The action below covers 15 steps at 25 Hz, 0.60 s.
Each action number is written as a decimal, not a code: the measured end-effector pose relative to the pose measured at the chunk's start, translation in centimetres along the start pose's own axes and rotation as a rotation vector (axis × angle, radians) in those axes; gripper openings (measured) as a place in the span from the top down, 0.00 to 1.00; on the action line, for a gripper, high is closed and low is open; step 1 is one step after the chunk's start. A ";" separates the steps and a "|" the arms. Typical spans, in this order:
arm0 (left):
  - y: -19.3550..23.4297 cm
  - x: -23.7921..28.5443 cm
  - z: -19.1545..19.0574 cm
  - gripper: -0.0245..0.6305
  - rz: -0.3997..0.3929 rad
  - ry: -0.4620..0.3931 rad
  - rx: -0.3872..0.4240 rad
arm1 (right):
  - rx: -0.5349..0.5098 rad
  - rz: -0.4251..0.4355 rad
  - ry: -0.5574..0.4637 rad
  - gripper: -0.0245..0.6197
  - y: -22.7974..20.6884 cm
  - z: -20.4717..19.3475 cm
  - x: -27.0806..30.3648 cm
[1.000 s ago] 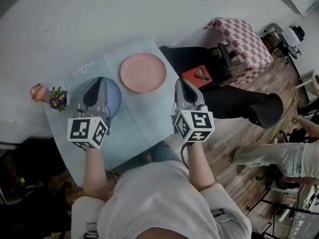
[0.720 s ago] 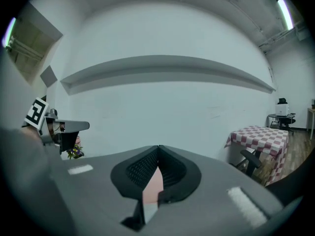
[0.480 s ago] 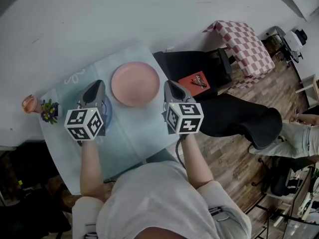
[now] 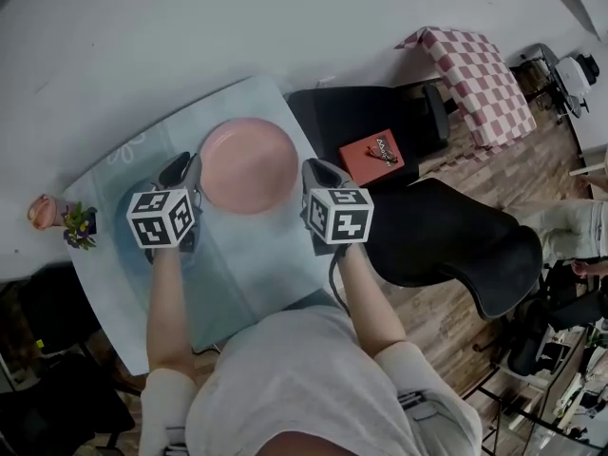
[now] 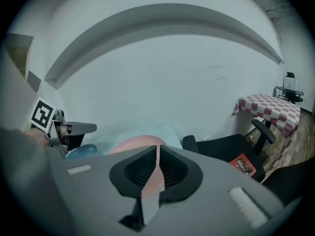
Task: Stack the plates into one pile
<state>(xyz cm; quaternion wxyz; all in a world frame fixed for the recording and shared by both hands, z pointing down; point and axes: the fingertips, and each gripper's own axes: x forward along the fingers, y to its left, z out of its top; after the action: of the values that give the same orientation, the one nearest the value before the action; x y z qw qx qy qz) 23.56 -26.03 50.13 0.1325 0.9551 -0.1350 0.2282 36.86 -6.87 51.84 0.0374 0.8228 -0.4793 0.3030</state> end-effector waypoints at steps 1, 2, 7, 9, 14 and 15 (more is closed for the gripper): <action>0.2 0.8 -0.4 0.85 0.006 0.021 -0.002 | 0.004 0.001 0.019 0.93 -0.4 -0.5 0.6; 0.4 1.5 -0.9 0.83 0.013 0.042 -0.004 | 0.007 0.002 0.037 0.92 -0.7 -0.9 1.1; 2.1 4.6 -3.2 0.78 0.059 0.126 -0.034 | 0.036 0.029 0.120 0.89 -1.9 -3.1 3.9; 2.7 5.4 -4.1 0.76 0.079 0.157 -0.046 | 0.049 0.039 0.146 0.87 -2.1 -3.9 4.8; 4.1 7.3 -6.0 0.73 0.116 0.228 -0.062 | 0.068 0.054 0.198 0.85 -2.4 -5.5 6.5; 4.3 7.6 -6.4 0.73 0.121 0.244 -0.063 | 0.070 0.056 0.206 0.85 -2.5 -5.7 6.8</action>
<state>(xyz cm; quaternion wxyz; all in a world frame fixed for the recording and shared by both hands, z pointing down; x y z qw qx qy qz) 26.23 -29.49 60.03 0.1637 0.9058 -0.1821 0.3457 38.68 -8.75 60.68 0.0495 0.7744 -0.4847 0.4035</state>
